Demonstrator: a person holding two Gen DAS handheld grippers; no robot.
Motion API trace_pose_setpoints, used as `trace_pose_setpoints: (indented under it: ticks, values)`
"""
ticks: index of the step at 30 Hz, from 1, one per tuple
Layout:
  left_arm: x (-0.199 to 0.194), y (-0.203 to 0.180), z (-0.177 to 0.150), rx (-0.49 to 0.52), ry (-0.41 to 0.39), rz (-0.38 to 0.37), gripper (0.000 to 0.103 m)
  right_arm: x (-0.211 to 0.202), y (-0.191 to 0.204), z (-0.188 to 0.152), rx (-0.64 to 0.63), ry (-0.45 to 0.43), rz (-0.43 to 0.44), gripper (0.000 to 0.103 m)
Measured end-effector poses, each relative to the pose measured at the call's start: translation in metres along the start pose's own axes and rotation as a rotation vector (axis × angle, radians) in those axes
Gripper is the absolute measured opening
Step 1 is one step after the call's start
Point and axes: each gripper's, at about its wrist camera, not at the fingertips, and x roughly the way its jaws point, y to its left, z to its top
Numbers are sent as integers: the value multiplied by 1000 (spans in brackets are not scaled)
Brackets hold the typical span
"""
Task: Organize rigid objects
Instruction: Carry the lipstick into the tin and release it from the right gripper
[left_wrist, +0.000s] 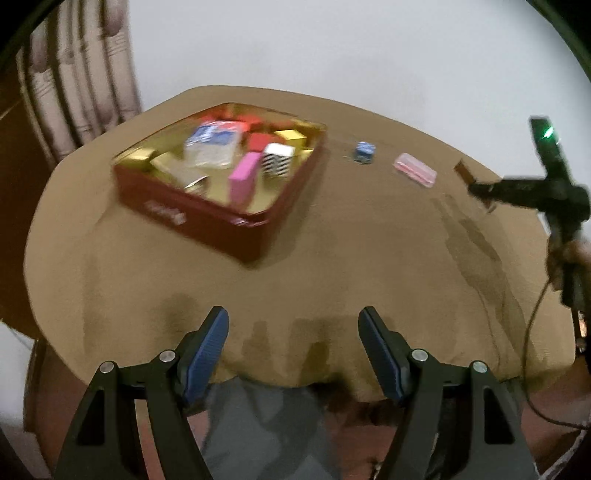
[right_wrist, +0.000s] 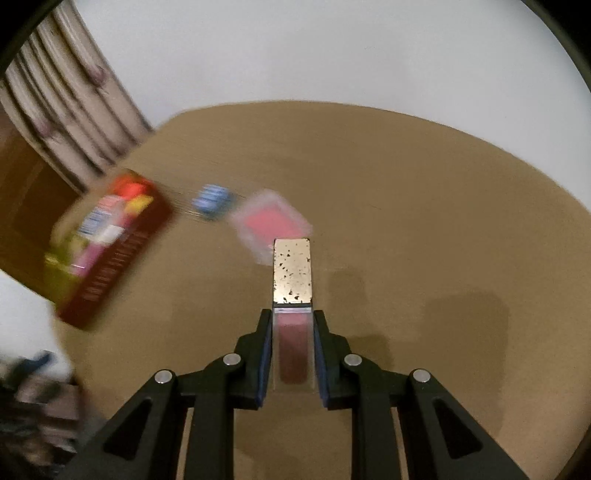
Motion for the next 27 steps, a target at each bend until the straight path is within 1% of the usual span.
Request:
trace_pose_setpoints:
  ticks: [3,4,6,8,9,10,12,14,16,18,20,24,27]
  values:
    - [-3,14,-6,-7,7,27,69,-12,54,14,-38,-9,125,20]
    - [-3,18,-7,-10,8,28,69,-9,72,19,-54,-4,157,20]
    - [-7,28,-9,-34,0,29,69,0,114,32,-90,21,221,20]
    - [-10,35,-10,-43,-6,31,69,9,140,37,-87,51,283,20]
    - [-11,38,-10,-46,-10,30,69,21,160,42,-77,75,330,20]
    - [-12,41,-10,-53,-16,29,69,32,177,43,-76,90,350,20]
    - [-15,46,-10,-56,-20,24,69,48,205,44,-71,125,372,20]
    - [-16,50,-10,-61,-19,19,69,67,225,42,-46,170,392,20]
    - [-17,53,-10,-70,-18,13,69,86,237,39,-22,197,390,20]
    - [-17,58,-10,-83,-12,-2,69,108,243,39,25,228,406,20]
    - [-16,63,-10,-97,1,-20,70,119,246,41,72,250,418,20]
    - [-11,69,-11,-120,33,-41,70,148,258,42,95,278,385,20]
    - [-9,73,-11,-140,43,-43,70,156,262,41,93,296,327,20]
